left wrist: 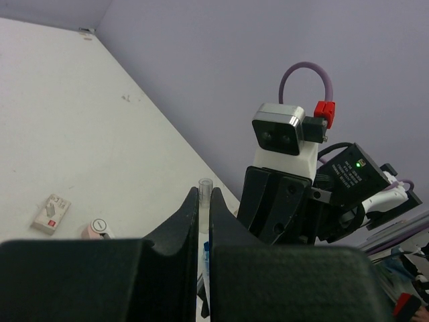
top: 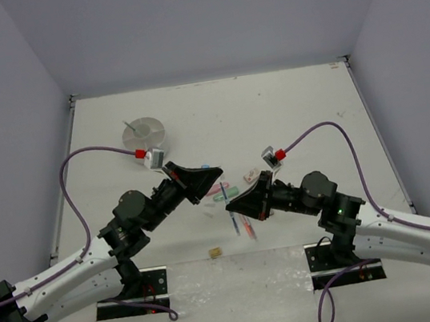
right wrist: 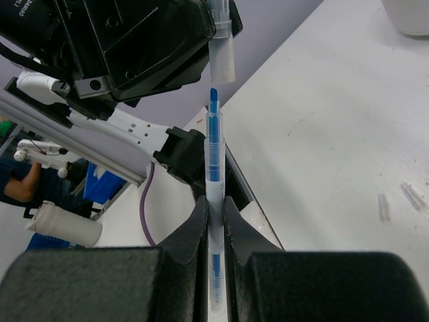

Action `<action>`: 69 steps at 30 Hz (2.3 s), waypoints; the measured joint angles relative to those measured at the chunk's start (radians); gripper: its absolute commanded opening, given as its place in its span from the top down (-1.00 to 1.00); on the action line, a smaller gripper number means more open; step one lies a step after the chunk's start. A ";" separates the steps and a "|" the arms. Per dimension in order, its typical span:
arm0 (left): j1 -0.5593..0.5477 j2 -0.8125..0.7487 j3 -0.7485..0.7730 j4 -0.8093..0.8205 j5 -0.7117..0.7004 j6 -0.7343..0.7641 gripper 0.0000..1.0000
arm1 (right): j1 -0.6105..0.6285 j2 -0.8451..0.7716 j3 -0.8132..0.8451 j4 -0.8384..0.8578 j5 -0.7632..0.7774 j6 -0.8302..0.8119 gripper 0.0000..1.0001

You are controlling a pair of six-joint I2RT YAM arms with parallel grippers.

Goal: Sort the stationery into containers
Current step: Close the pen cap on the pen.

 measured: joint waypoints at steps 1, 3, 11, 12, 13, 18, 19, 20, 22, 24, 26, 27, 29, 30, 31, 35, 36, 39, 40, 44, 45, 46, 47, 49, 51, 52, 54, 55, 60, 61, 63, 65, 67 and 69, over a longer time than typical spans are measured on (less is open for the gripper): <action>0.000 -0.001 0.000 0.000 0.000 0.000 1.00 | 0.000 0.001 0.000 -0.003 0.000 0.000 1.00; 0.000 -0.004 0.000 0.000 0.000 0.000 1.00 | 0.000 0.001 0.000 -0.005 0.000 0.000 1.00; 0.000 -0.008 0.000 0.000 0.000 0.000 1.00 | 0.000 0.000 0.000 -0.007 0.005 -0.004 1.00; 0.000 -0.008 0.000 0.000 0.000 0.000 1.00 | 0.000 0.000 0.000 -0.009 0.007 -0.004 1.00; 0.000 -0.008 0.000 0.000 0.000 0.000 1.00 | 0.000 -0.003 0.000 -0.013 0.007 -0.004 1.00; 0.000 -0.009 -0.004 0.000 -0.001 0.000 1.00 | 0.000 -0.017 0.000 -0.033 0.019 -0.009 1.00; 0.000 -0.009 -0.007 -0.001 -0.001 -0.001 1.00 | 0.000 -0.019 0.000 -0.037 0.025 -0.011 1.00; 0.000 -0.009 -0.009 0.000 0.000 0.000 1.00 | 0.000 -0.022 0.000 -0.041 0.028 -0.011 1.00; 0.000 -0.009 -0.013 -0.001 0.000 -0.001 1.00 | 0.000 -0.025 0.000 -0.047 0.031 -0.014 1.00; 0.000 -0.009 -0.015 -0.001 0.000 -0.001 1.00 | 0.000 -0.025 0.000 -0.052 0.031 -0.017 1.00; 0.000 -0.009 -0.016 -0.001 0.000 -0.005 1.00 | 0.000 -0.024 0.002 -0.056 0.031 -0.019 1.00; 0.000 -0.009 -0.016 -0.001 0.000 -0.008 1.00 | 0.000 -0.024 0.003 -0.057 0.031 -0.020 1.00; 0.000 -0.007 -0.016 0.000 0.000 -0.012 1.00 | 0.000 -0.023 0.007 -0.059 0.032 -0.023 1.00; 0.000 -0.004 -0.016 0.000 0.002 -0.016 1.00 | 0.000 -0.023 0.010 -0.060 0.033 -0.024 1.00; 0.000 -0.001 -0.016 0.000 0.003 -0.019 1.00 | 0.000 -0.023 0.013 -0.060 0.034 -0.026 1.00; 0.000 0.009 -0.016 0.013 0.008 -0.029 1.00 | 0.000 -0.023 0.022 -0.068 0.047 -0.030 1.00; 0.000 0.011 -0.016 0.016 0.008 -0.031 1.00 | 0.000 -0.023 0.024 -0.070 0.050 -0.032 1.00; 0.000 0.013 -0.016 0.022 0.009 -0.038 1.00 | 0.000 -0.022 0.033 -0.084 0.057 -0.041 1.00; 0.000 0.013 -0.016 0.024 0.010 -0.041 1.00 | 0.001 -0.020 0.038 -0.089 0.061 -0.045 1.00; 0.000 0.013 -0.016 0.026 0.019 -0.053 1.00 | 0.005 -0.008 0.061 -0.096 0.098 -0.062 1.00; 0.000 0.014 -0.016 0.026 0.021 -0.055 1.00 | 0.005 -0.005 0.069 -0.097 0.106 -0.067 1.00; 0.000 0.014 -0.016 0.027 0.022 -0.056 1.00 | 0.005 -0.002 0.078 -0.099 0.114 -0.072 1.00; 0.001 0.013 -0.016 0.029 0.022 -0.057 1.00 | 0.005 0.001 0.083 -0.102 0.122 -0.078 1.00; 0.004 0.011 -0.016 0.029 0.018 -0.057 1.00 | 0.007 0.013 0.095 -0.107 0.135 -0.090 1.00; 0.007 0.010 -0.016 0.028 0.012 -0.057 1.00 | 0.008 0.028 0.109 -0.115 0.143 -0.104 1.00; 0.007 0.010 -0.016 0.028 0.007 -0.057 1.00 | 0.008 0.039 0.120 -0.121 0.144 -0.112 1.00; 0.010 0.008 -0.016 0.029 -0.002 -0.056 1.00 | 0.009 0.073 0.154 -0.135 0.136 -0.144 1.00; 0.011 0.007 -0.013 0.025 -0.007 -0.055 1.00 | 0.008 0.094 0.172 -0.143 0.126 -0.160 1.00; 0.013 0.009 0.000 -0.006 -0.020 -0.048 1.00 | 0.006 0.138 0.193 -0.140 0.129 -0.208 1.00; 0.013 0.010 0.001 -0.010 -0.020 -0.048 0.99 | 0.006 0.133 0.187 -0.140 0.134 -0.212 1.00; 0.013 0.013 0.002 -0.015 -0.020 -0.045 0.93 | 0.007 0.127 0.180 -0.140 0.144 -0.217 1.00; 0.013 0.014 0.004 -0.021 -0.020 -0.044 0.80 | 0.008 0.121 0.177 -0.141 0.150 -0.221 1.00; 0.013 0.015 0.011 -0.032 -0.022 -0.043 0.63 | 0.008 0.121 0.177 -0.140 0.150 -0.221 1.00; 0.013 0.015 0.016 -0.044 -0.024 -0.042 0.51 | 0.008 0.122 0.176 -0.139 0.149 -0.222 1.00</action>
